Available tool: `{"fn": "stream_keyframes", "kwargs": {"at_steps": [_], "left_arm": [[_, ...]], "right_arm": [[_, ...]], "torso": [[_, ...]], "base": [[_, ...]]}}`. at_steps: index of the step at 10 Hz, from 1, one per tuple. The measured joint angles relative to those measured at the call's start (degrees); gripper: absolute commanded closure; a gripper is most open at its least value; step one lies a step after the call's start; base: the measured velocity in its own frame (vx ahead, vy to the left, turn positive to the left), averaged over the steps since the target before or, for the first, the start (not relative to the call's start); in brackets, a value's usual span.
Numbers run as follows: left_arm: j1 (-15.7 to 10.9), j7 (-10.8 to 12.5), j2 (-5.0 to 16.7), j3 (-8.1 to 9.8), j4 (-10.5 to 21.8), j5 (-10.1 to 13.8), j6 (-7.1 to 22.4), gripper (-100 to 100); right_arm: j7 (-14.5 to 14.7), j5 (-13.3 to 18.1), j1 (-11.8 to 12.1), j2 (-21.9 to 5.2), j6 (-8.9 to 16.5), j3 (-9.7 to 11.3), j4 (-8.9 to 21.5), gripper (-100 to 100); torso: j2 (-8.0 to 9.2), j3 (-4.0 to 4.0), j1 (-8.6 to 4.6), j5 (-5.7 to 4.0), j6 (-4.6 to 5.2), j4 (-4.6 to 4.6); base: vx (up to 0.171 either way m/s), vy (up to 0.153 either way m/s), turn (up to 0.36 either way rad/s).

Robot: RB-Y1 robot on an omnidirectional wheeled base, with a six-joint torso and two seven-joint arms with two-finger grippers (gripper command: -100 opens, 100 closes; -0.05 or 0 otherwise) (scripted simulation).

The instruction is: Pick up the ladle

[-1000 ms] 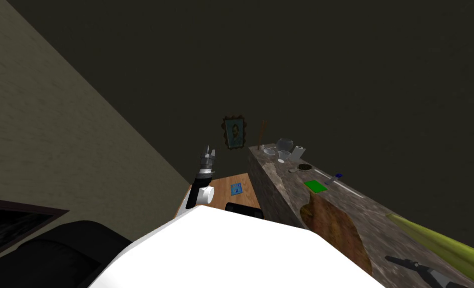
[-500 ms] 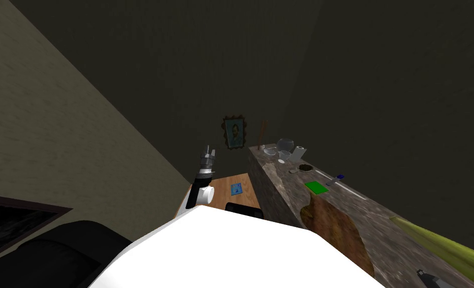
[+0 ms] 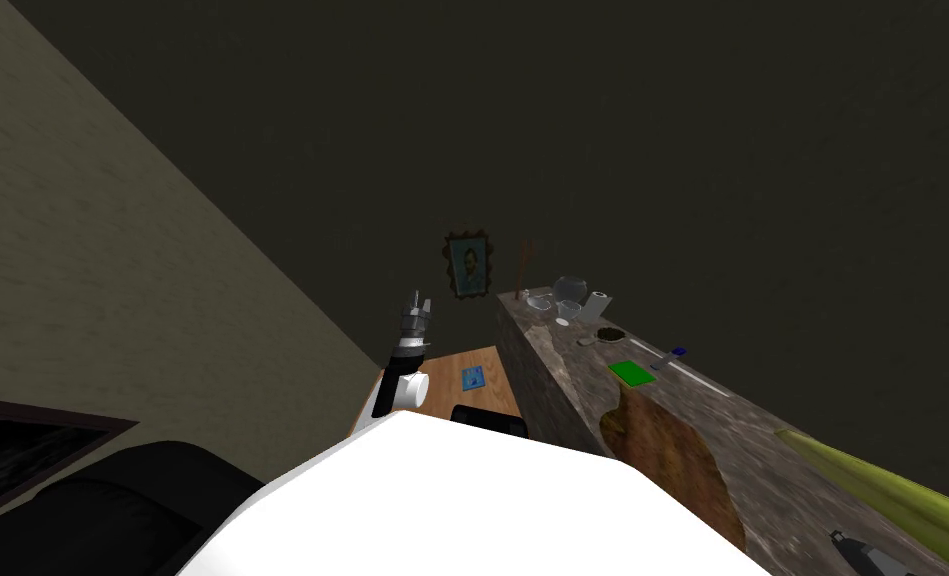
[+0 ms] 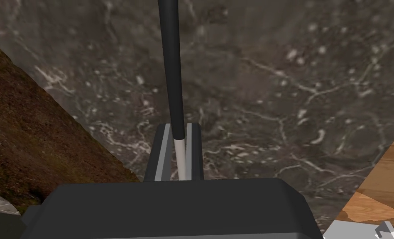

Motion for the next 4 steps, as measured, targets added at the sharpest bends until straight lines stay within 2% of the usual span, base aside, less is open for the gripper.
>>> {"fn": "stream_keyframes", "kwargs": {"at_steps": [3, 4], "left_arm": [[0.0, 0.0, 0.0, 0.00, 0.0, 0.0, 0.0, 0], [0.0, 0.0, 0.0, 0.00, 0.0, 0.0, 0.0, 0]], "right_arm": [[-0.9, -0.8, -0.4, -3.0, -2.4, -1.4, 1.0, 100], [-1.0, -0.8, -0.4, -3.1, -2.4, -1.5, 0.9, 0]], "torso": [[0.01, 0.01, 0.06, -0.01, -0.01, 0.00], [0.00, 0.00, 0.00, -0.03, -0.01, -0.01]], "base": [[-0.011, 0.021, -0.048], [0.000, 0.000, 0.000]]}}
